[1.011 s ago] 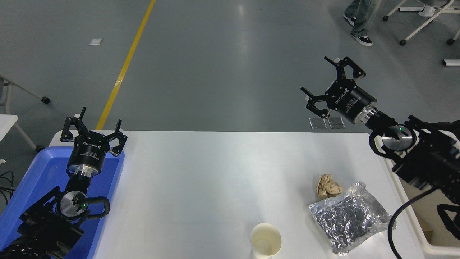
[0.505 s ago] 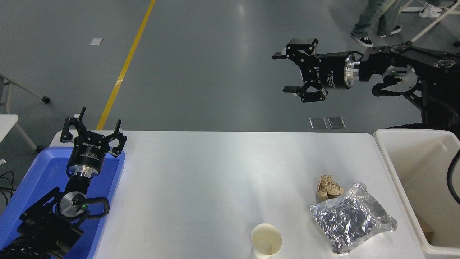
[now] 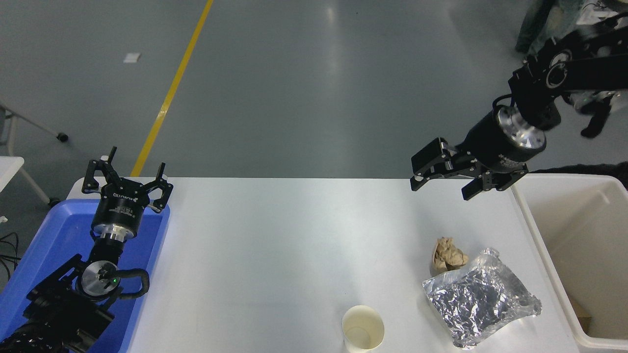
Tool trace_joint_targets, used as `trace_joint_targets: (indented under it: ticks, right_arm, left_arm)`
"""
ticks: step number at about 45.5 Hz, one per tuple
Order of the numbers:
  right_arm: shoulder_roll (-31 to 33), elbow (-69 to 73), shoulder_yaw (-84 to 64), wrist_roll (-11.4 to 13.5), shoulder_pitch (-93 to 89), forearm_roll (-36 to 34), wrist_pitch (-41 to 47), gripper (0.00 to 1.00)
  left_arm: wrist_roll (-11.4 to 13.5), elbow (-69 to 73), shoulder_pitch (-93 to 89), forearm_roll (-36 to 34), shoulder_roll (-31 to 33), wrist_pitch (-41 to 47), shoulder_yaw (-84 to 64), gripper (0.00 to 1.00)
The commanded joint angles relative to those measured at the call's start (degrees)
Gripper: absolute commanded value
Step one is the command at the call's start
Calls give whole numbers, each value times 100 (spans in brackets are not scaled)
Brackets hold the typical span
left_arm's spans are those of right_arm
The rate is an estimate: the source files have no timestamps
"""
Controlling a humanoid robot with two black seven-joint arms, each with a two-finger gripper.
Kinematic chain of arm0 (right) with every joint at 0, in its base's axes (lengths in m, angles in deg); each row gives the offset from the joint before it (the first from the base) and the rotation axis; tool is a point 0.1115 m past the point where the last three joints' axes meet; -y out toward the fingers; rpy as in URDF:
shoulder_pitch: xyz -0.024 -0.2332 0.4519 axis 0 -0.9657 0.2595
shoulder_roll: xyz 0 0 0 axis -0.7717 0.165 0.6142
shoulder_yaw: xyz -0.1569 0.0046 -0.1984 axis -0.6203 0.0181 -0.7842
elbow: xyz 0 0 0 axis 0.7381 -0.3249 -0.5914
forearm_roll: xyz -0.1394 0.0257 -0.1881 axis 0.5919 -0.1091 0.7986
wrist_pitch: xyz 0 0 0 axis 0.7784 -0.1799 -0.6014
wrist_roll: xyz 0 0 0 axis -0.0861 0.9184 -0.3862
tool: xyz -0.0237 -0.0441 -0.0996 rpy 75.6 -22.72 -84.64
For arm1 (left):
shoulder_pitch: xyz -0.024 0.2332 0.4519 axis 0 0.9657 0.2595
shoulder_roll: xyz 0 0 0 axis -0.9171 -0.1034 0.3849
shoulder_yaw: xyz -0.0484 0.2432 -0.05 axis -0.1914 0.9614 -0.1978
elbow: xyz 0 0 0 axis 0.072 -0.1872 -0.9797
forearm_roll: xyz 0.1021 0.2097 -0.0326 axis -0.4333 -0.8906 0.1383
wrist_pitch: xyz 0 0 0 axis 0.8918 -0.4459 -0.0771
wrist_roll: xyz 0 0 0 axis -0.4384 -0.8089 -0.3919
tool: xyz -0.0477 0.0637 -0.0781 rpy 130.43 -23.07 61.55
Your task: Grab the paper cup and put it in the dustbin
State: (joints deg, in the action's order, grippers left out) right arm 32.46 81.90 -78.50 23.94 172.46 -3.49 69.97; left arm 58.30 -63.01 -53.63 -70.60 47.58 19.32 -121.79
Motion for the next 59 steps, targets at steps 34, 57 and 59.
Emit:
trace_joint_targets:
  ticks: [34, 57, 59]
  right_arm:
    - [-923, 891, -242, -11, 1329, -85, 239, 100]
    - [-1037, 426, 285, -2, 319, -383, 1, 100]
    - [-1072, 355, 356, -2, 169, -506, -7, 100]
  left_arm:
    - [9, 0, -9, 1, 0, 1, 0, 100]
    - [9, 0, -9, 1, 0, 10, 9, 100]
    - [9, 0, -9, 1, 0, 10, 9, 100]
